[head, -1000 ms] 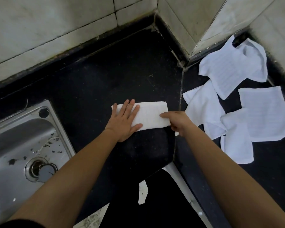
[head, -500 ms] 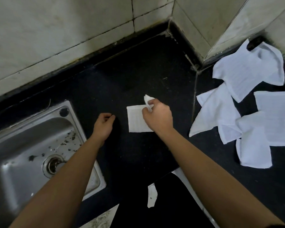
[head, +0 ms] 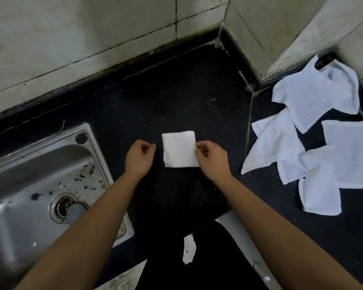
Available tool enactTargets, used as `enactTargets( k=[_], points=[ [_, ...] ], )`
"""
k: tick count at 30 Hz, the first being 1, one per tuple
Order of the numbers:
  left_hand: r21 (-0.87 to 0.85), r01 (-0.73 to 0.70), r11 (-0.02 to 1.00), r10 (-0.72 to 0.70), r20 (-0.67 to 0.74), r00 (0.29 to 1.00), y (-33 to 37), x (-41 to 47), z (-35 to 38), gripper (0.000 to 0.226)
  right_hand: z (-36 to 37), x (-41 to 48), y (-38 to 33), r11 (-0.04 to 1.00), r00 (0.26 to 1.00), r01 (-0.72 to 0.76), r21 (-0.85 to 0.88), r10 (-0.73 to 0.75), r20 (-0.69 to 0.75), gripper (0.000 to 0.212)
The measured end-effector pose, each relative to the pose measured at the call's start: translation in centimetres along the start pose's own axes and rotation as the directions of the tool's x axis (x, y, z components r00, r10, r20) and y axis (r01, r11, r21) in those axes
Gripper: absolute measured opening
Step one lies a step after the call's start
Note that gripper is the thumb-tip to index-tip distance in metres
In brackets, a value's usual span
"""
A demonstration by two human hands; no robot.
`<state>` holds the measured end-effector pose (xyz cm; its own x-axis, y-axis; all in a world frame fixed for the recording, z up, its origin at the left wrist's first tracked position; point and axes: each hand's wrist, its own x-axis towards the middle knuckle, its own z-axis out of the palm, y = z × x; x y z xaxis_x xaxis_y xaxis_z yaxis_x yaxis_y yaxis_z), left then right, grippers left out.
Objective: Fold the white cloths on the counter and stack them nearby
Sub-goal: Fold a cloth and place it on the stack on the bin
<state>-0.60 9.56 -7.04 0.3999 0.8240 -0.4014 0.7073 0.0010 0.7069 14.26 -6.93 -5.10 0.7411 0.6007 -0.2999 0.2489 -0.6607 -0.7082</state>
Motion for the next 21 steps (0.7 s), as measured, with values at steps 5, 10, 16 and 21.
enactTargets(
  k=[5,10,16,21],
  points=[
    [0.610,-0.604,0.514,0.600,0.248,0.761,-0.8,-2.0,1.7,0.049,0.6,0.5,1.4,0.713,0.892,0.447,-0.540,-0.402,0.208,0.058],
    [0.710,-0.602,0.366,0.344,0.498,0.796,-3.1,-2.1,1.2,0.068,1.2,1.7,2.8,0.597,0.915,0.383,-0.705,-0.142,0.377,0.072],
    [0.499,-0.319,0.806,0.292,0.134,0.947,-0.6,-3.1,1.7,0.066,0.2,1.2,1.2,0.918,0.987,0.162,-0.363,-0.155,0.050,0.065],
    [0.224,0.112,0.968,-0.121,0.028,0.992,2.6,-1.6,3.2,0.057,-0.4,3.1,0.0,0.962,0.957,-0.265,0.066,0.254,0.142,0.059]
  ],
)
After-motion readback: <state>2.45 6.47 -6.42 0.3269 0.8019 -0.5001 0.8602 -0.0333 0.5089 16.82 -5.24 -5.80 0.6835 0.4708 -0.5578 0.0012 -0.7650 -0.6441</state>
